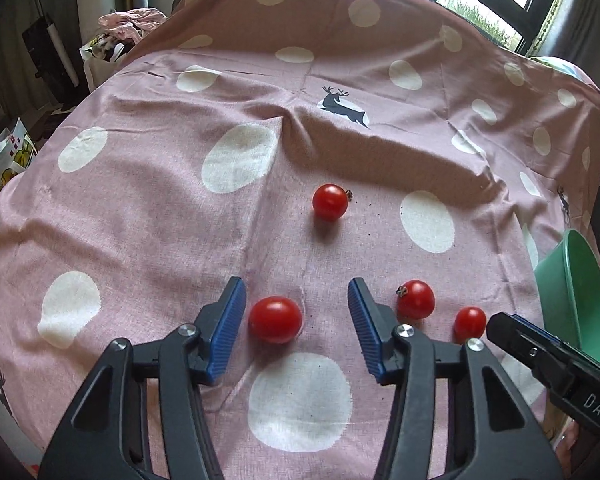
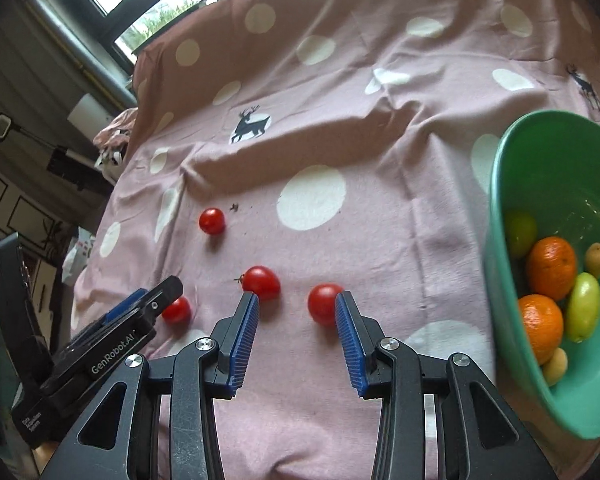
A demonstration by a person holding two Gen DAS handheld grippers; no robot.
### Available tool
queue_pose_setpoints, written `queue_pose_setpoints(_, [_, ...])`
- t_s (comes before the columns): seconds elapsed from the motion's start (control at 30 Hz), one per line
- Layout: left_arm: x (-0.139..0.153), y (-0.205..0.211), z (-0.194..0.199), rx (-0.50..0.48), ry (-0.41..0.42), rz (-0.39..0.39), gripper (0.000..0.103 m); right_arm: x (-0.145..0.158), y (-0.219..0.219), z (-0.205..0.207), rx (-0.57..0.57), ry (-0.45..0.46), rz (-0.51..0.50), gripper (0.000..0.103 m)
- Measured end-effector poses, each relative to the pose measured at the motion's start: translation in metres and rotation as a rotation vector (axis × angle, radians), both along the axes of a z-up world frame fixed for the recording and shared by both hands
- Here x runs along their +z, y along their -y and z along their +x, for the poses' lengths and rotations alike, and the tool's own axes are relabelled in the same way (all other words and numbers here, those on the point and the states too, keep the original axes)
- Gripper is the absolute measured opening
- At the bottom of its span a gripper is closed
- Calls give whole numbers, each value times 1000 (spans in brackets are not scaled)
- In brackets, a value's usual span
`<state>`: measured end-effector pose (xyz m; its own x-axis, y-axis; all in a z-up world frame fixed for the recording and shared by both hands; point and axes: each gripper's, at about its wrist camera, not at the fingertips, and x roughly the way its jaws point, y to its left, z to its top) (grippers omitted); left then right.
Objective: Organize fruits
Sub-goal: 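Move the right tool to a red cherry tomato on the cloth, then close the right tool on the cherry tomato and lift it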
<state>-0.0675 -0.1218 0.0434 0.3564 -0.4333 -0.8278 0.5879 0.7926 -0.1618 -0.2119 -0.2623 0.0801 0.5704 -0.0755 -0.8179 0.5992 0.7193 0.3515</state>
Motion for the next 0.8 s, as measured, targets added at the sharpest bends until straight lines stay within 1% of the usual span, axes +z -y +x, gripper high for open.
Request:
queue_pose_setpoints(0.07, [-4, 2, 1, -2, -5, 19, 50, -8, -1, 6, -6, -31, -8, 40])
queue_pose_setpoints(0.17, [-10, 4, 3, 2, -7, 38, 47, -17, 2, 9, -45, -82, -31, 40])
queue_pose_setpoints(0.23, [-11, 5, 1, 0, 13, 52, 46, -22, 6, 10, -67, -100, -25, 40])
queue_pose_setpoints(0.37, [-14, 11, -3, -10, 31, 71, 46, -28, 11, 10, -74, -104, -4, 40])
queue_pose_setpoints(0.47, [-22, 14, -3, -16, -11, 91, 42, -29, 10, 13, -76, -111, -25, 40])
queue_pose_setpoints(0.53, [-27, 16, -2, -14, -16, 104, 38, -30, 10, 15, -79, -121, -41, 40])
queue_pose_setpoints(0.73, [-29, 17, -3, 11, 23, 117, 31, -33, 9, 17, -81, -129, -58, 35])
queue_pose_setpoints(0.8, [-29, 17, -4, 12, 34, 116, 31, -33, 9, 18, -82, -129, -63, 31])
